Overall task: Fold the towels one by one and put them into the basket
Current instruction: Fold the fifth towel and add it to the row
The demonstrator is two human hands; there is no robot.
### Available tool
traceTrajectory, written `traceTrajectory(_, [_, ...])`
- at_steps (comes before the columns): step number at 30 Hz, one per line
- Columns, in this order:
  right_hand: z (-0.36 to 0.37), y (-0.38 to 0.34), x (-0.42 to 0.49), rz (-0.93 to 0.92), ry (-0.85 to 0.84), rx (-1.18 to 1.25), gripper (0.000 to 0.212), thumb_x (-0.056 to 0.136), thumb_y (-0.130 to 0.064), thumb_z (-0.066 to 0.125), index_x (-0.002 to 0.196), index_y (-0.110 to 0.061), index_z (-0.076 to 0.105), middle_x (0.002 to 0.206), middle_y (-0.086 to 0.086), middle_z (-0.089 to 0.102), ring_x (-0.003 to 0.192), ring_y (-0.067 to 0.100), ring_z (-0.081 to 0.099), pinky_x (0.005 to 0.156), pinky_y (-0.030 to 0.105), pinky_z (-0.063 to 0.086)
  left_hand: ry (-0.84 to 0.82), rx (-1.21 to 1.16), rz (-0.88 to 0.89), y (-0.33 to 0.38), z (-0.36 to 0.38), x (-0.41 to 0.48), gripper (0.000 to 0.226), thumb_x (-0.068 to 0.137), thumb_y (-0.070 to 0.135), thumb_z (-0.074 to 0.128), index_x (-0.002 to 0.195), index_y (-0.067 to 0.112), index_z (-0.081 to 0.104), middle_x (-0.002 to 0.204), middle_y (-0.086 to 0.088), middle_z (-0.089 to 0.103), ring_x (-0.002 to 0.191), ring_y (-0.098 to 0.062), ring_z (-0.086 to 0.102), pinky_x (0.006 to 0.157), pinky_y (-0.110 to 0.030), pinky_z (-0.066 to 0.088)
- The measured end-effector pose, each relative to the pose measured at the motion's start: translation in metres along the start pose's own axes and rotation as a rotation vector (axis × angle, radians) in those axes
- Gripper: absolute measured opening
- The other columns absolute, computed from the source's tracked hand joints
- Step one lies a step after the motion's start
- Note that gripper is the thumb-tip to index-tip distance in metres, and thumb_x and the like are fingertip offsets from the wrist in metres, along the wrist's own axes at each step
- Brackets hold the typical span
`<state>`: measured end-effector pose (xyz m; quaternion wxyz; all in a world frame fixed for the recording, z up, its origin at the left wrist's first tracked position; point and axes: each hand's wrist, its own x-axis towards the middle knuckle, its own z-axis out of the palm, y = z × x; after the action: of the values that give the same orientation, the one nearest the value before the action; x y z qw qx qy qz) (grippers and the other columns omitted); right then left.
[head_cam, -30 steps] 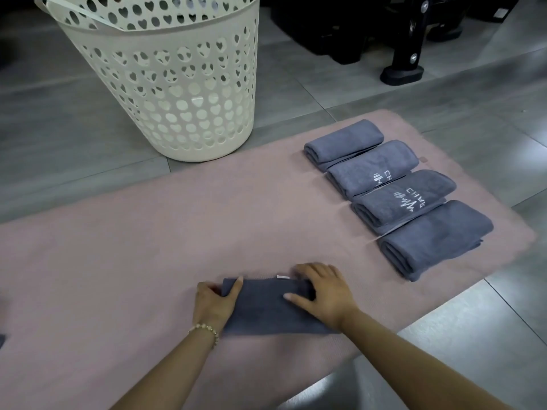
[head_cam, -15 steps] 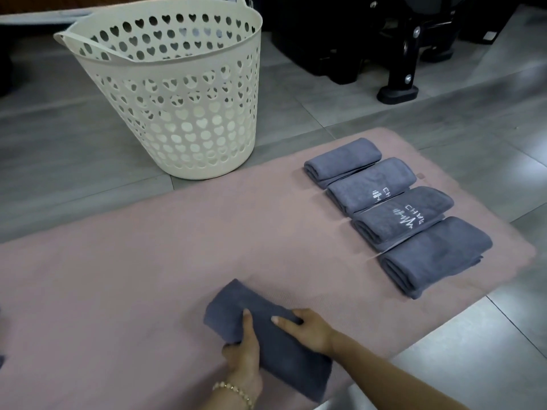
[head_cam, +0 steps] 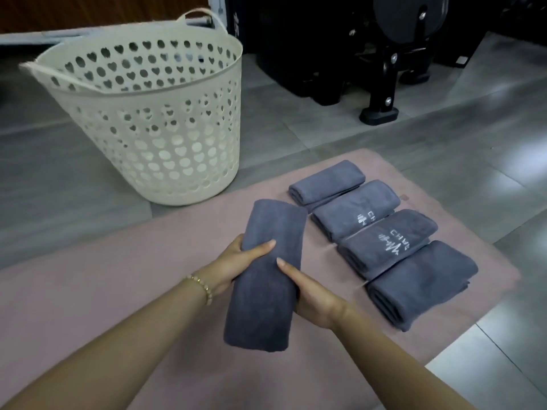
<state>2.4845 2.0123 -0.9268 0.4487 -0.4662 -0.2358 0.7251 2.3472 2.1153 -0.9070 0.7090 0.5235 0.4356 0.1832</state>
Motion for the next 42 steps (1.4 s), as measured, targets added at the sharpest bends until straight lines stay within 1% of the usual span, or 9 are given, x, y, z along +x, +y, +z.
traceTrajectory(7, [-0.036,-0.054,0.020,-0.170,0.252,0.102,0.045,0.085,-0.033,0.063,0.126,-0.017,0.056,0.119,0.001,0.067,0.111,0.018,0.063,0.097,0.036,0.048,0.123,0.372,0.109,0.040,-0.006,0.063,0.047,0.097,0.048,0.036,0.132,0.018,0.050,0.131,0.013,0.050,0.119,-0.005,0.048,0.104,-0.021,0.031])
traceTrajectory(11, [-0.078,-0.088,0.041,-0.252,0.466,0.187,0.038,0.087,-0.029,0.062,0.123,-0.016,0.059,0.112,0.002,0.071,0.105,0.019,0.066,0.088,0.035,0.053,0.331,0.739,0.036,0.007,-0.034,0.091,0.064,0.094,0.055,0.037,0.147,0.021,0.028,0.152,0.002,0.031,0.139,-0.022,0.028,0.116,-0.033,0.020])
traceTrajectory(16, [-0.129,-0.138,0.082,-0.294,0.603,0.279,0.033,0.090,-0.025,0.062,0.120,-0.011,0.058,0.110,0.006,0.071,0.099,0.020,0.066,0.076,0.031,0.053,0.165,1.269,-0.197,-0.027,-0.039,0.128,0.066,0.090,0.067,0.010,0.149,0.040,-0.003,0.159,0.007,-0.001,0.146,-0.024,0.004,0.117,-0.043,0.012])
traceTrajectory(21, [-0.163,-0.168,0.128,-0.308,0.610,0.347,0.038,0.091,-0.025,0.060,0.126,-0.012,0.053,0.121,0.009,0.065,0.108,0.024,0.062,0.082,0.032,0.053,0.058,1.385,-0.312,-0.070,-0.050,0.162,0.137,0.026,0.091,-0.031,0.149,0.040,0.002,0.159,0.007,-0.004,0.147,-0.024,-0.004,0.117,-0.048,0.005])
traceTrajectory(25, [-0.174,-0.175,0.165,-0.344,0.682,0.439,0.038,0.092,-0.024,0.060,0.127,-0.012,0.048,0.105,0.003,0.066,0.087,0.018,0.064,0.069,0.025,0.057,0.031,1.295,-0.289,-0.047,-0.047,0.160,0.092,0.049,0.059,-0.031,0.139,0.055,-0.017,0.158,-0.006,-0.015,0.144,-0.034,-0.015,0.116,-0.048,-0.001])
traceTrajectory(28, [-0.183,-0.162,0.185,-0.313,0.780,0.489,0.042,0.092,-0.022,0.060,0.129,-0.013,0.045,0.110,0.006,0.063,0.074,0.014,0.058,0.052,0.021,0.054,0.017,1.223,-0.310,-0.039,-0.044,0.160,0.046,0.089,0.044,-0.011,0.082,0.069,-0.049,0.157,-0.005,-0.020,0.143,-0.034,-0.019,0.115,-0.048,-0.002])
traceTrajectory(35, [-0.194,-0.143,0.206,-0.294,0.873,0.459,0.063,0.086,-0.025,0.069,0.139,-0.016,0.036,0.131,0.009,0.056,0.099,0.026,0.062,0.079,0.038,0.059,-0.156,1.435,-0.256,-0.037,-0.048,0.161,0.042,0.068,0.057,-0.021,0.103,0.073,-0.038,0.157,-0.001,-0.021,0.143,-0.030,-0.022,0.115,-0.044,-0.005])
traceTrajectory(39, [-0.194,-0.148,0.204,-0.260,1.080,0.213,0.079,0.076,-0.036,0.076,0.137,-0.007,0.036,0.131,0.014,0.055,0.115,0.035,0.056,0.099,0.047,0.047,-0.232,1.496,-0.165,-0.039,-0.051,0.160,0.110,0.028,0.083,-0.036,0.133,0.060,-0.013,0.155,0.004,-0.021,0.144,-0.028,-0.020,0.117,-0.043,-0.006])
traceTrajectory(42, [-0.190,-0.141,0.193,-0.334,1.013,0.165,0.075,0.082,-0.029,0.072,0.140,-0.006,0.031,0.133,0.011,0.053,0.120,0.031,0.053,0.104,0.041,0.043,-0.058,1.340,-0.225,-0.062,-0.060,0.167,0.105,0.056,0.097,-0.003,0.147,0.046,0.000,0.158,0.008,-0.013,0.146,-0.025,-0.014,0.119,-0.038,-0.004])
